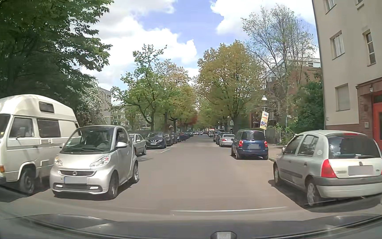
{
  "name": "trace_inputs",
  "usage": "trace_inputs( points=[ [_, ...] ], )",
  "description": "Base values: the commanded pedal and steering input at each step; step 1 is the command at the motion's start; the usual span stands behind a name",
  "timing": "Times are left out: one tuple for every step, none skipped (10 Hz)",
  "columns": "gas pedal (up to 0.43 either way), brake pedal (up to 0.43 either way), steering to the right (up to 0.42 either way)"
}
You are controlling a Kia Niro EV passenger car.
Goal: Follow the waypoints while adhering to traffic rules and regulations
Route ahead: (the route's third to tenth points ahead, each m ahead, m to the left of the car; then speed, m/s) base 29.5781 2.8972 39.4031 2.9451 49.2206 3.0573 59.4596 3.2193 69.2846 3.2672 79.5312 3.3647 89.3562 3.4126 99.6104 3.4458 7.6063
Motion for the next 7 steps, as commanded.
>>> trace_inputs(
  points=[
    [0.098, 0.018, -0.008],
    [0.098, 0.018, -0.007],
    [0.098, 0.018, -0.007],
    [0.098, 0.018, -0.007],
    [0.098, 0.018, -0.004],
    [0.098, 0.018, -0.001],
    [0.098, 0.018, 0.0]
  ],
)
